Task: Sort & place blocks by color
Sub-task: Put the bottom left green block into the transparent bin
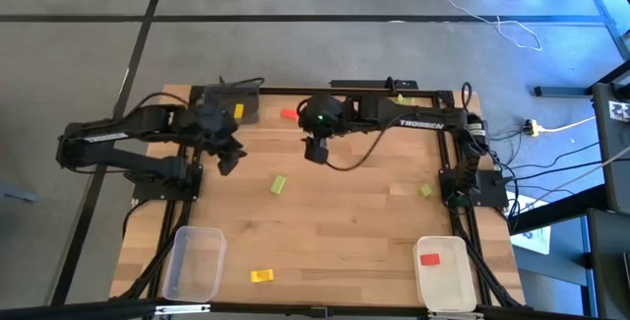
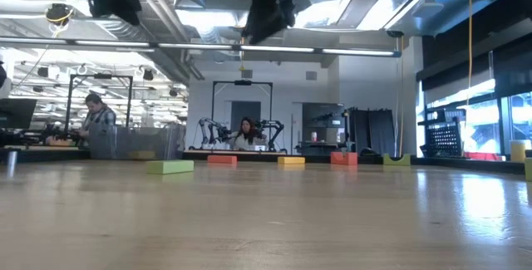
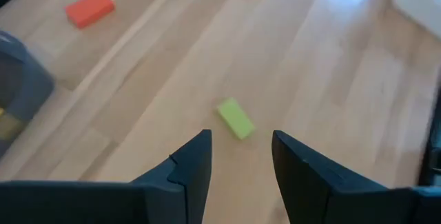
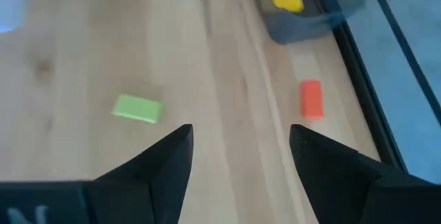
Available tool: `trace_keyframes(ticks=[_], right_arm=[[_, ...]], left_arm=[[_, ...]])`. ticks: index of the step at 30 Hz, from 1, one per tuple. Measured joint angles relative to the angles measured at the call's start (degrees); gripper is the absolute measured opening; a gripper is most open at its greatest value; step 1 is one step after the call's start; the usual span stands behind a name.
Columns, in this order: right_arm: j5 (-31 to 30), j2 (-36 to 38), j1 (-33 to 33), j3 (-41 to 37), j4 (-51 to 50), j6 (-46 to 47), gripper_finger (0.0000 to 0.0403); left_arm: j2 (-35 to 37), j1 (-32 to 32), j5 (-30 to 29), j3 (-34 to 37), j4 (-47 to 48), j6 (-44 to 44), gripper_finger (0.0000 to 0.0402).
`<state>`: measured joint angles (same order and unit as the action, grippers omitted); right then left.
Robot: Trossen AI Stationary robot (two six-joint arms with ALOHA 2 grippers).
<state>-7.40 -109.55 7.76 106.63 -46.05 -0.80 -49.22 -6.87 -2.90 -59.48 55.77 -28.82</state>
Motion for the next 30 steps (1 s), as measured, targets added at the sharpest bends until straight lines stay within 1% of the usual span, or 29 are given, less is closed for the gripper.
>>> trace_keyframes(ticks=[2,4,5,7,9,10,12,15,18,22,29,30], right_arm=[[0.0,-1.0,1.3,0.0,0.0,-0.8,0.0242],[0.2,-1.9,2.5,0.0,0.6,-4.1,0.0243],[1.2,-2.6,3.0,0.0,0.8,-5.6,0.0242],[6.1,-3.6,3.9,0.0,1.0,-9.6,0.0242],[10.7,-4.5,4.2,0.0,-0.4,-16.1,0.0242],[12.6,-4.9,4.2,0.0,-1.2,-20.9,0.0242],[15.0,-5.6,3.7,0.0,-1.9,-29.9,0.0239],[15.5,-6.5,2.3,0.0,-0.9,-39.7,0.0234],[16.2,-7.1,0.6,0.0,0.1,-46.9,0.0232],[16.6,-9.4,-1.8,0.0,3.6,-52.1,0.0232],[16.2,-16.2,-5.5,0.0,15.7,-54.5,0.0232],[16.1,-17.1,-5.9,0.0,15.9,-55.0,0.0232]], left_arm=[[1.3,1.8,-2.4,0.0,0.0,-2.5,0.0142],[2.2,3.1,-5.1,0.0,0.0,-4.2,0.0142],[2.7,3.6,-6.2,0.0,0.0,-4.8,0.0142],[3.4,4.3,-7.8,0.0,0.1,-5.6,0.0142],[4.0,4.7,-8.6,0.0,0.1,-5.6,0.0142],[4.1,4.8,-8.6,0.0,0.1,-5.6,0.0142],[4.2,4.8,-8.6,0.0,0.2,-5.6,0.0142],[4.8,4.8,-8.6,0.0,0.9,-5.6,0.0142],[5.3,4.8,-8.7,0.0,2.2,-5.6,0.0142],[5.8,4.8,-8.2,0.0,2.8,-5.6,0.0142],[7.3,4.9,-7.9,0.0,2.7,-5.6,0.0142],[7.4,4.9,-7.9,0.0,2.7,-5.7,0.0142]])
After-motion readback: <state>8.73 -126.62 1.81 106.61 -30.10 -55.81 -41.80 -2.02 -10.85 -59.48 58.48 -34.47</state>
